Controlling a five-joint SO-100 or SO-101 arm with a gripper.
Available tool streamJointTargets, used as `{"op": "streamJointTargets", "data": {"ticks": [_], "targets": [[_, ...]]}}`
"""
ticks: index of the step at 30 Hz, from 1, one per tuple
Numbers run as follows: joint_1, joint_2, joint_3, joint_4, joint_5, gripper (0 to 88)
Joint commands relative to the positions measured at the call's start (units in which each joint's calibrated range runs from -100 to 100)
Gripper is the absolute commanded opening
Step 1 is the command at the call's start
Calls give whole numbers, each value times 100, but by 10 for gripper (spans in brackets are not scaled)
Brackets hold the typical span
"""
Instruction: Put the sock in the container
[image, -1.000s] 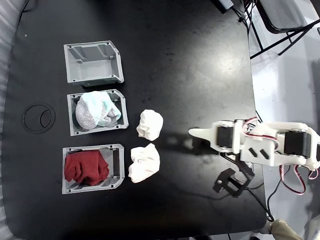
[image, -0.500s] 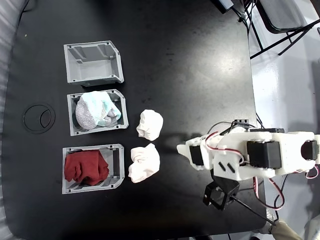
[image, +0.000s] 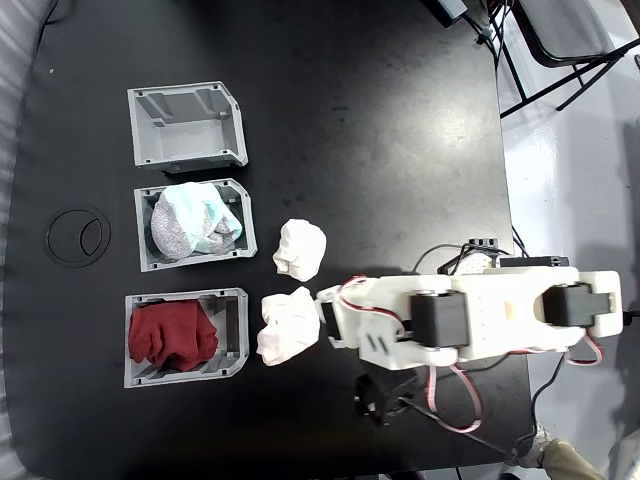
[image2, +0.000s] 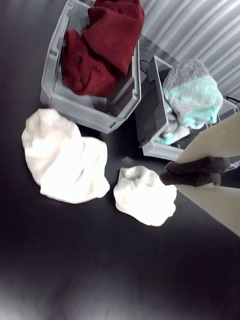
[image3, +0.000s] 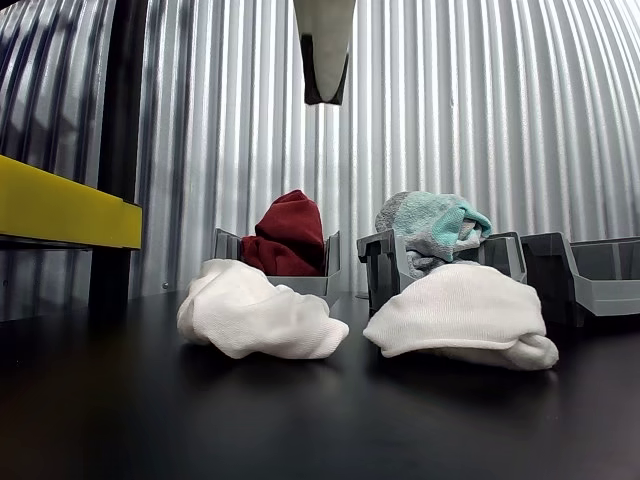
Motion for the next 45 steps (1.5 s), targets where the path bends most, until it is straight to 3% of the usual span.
{"op": "streamJointTargets", "data": {"ticks": [1, 10, 21, 45], "targets": [[-32, 719, -1146, 135, -15, 13], [-48, 1740, -2255, 426, -15, 13], [-701, 1915, -2219, 375, 2, 14], [-1165, 2401, -2318, 161, -10, 14]]}}
